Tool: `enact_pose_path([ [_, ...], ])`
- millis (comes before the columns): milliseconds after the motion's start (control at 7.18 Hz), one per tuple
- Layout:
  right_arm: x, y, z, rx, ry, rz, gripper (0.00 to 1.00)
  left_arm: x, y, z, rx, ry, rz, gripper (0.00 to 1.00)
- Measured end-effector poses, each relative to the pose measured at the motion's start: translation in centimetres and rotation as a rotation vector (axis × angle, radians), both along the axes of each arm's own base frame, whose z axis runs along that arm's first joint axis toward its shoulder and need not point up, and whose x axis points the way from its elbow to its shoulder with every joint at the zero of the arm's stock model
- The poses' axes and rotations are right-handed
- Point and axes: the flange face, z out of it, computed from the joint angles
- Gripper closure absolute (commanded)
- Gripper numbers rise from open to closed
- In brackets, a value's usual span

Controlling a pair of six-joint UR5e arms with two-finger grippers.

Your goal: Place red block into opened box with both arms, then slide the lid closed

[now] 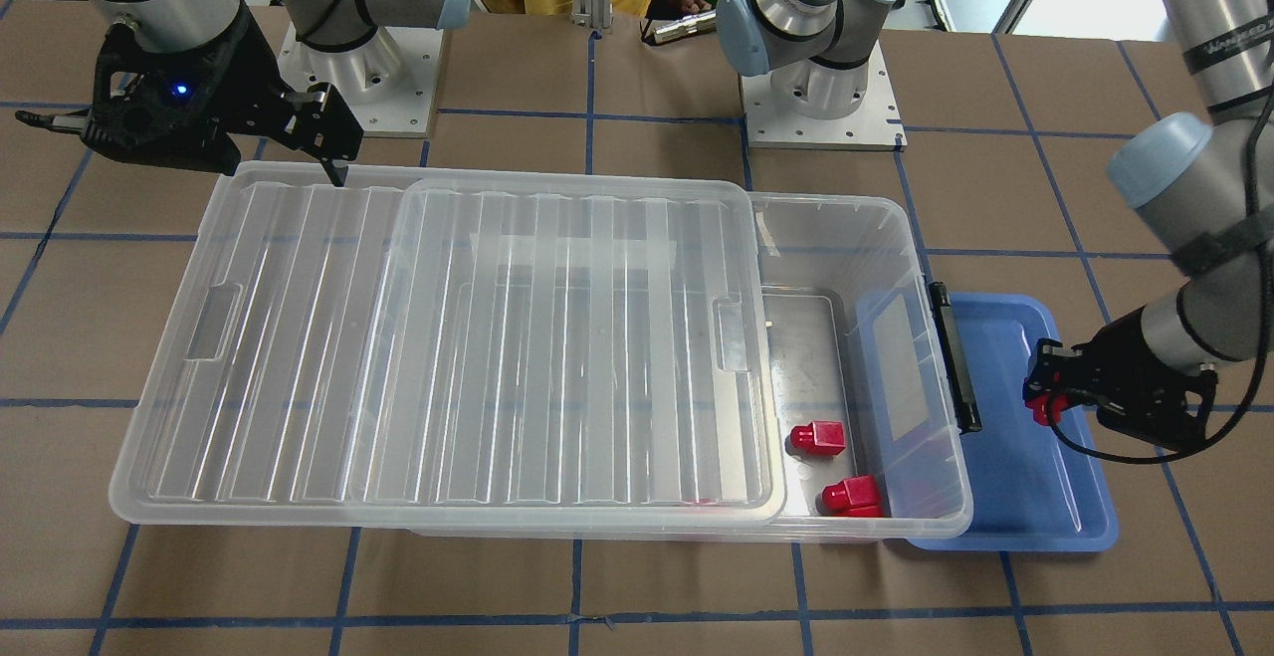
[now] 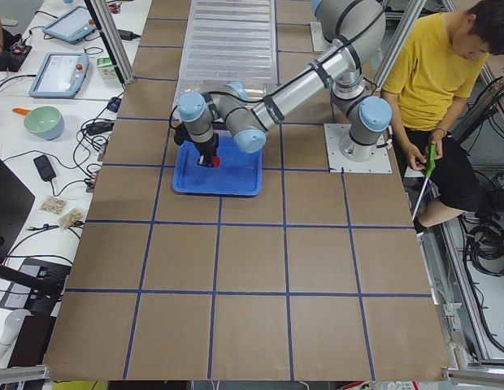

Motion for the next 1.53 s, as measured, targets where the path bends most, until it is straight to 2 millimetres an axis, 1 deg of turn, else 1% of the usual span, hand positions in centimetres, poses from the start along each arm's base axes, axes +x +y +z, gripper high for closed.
enact_pose_path([
  [139, -0.1, 0.0, 0.1, -0.004, 0.001, 0.001, 0.0, -1.7, 0.1, 4.9, 0.005, 0.002, 0.049, 0.99],
  [278, -0.1, 0.0, 0.2, -0.006, 0.002, 0.004, 0.0, -5.2, 0.6, 9.3, -0.005, -0.01, 0.091, 0.99],
  [418, -0.2, 0.0, 0.3, -0.006, 0.003, 0.005, 0.0, -9.4, 1.3, 12.4, -0.023, -0.028, 0.131, 0.99],
  [557, -0.2, 0.0, 0.3, -0.006, 0.004, 0.003, 0.0, -13.9, 2.0, 13.9, -0.033, -0.041, 0.159, 0.98],
  [696, -0.3, 0.0, 0.2, -0.005, 0.009, 0.002, 0.0, -17.9, 2.9, 14.0, -0.027, -0.048, 0.183, 0.98],
  [835, -0.4, 0.1, 0.2, -0.004, 0.021, 0.003, 0.0, -20.6, 3.7, 12.6, -0.02, -0.052, 0.199, 0.99],
  [975, -0.5, 0.1, 0.2, -0.003, 0.034, 0.005, 0.0, -22.0, 4.4, 10.4, -0.022, -0.055, 0.216, 1.0],
  [1253, -0.6, 0.1, 0.1, -0.002, 0.042, 0.004, 0.0, -24.1, 5.8, 5.1, -0.027, -0.06, 0.257, 1.0],
  [1392, -0.6, 0.1, 0.1, -0.001, 0.043, 0.003, 0.0, -25.2, 6.4, 3.0, -0.041, -0.061, 0.255, 1.0],
  [1532, -0.6, 0.1, 0.1, -0.001, 0.044, 0.003, 0.0, -25.8, 6.7, 1.4, -0.05, -0.06, 0.249, 1.0],
])
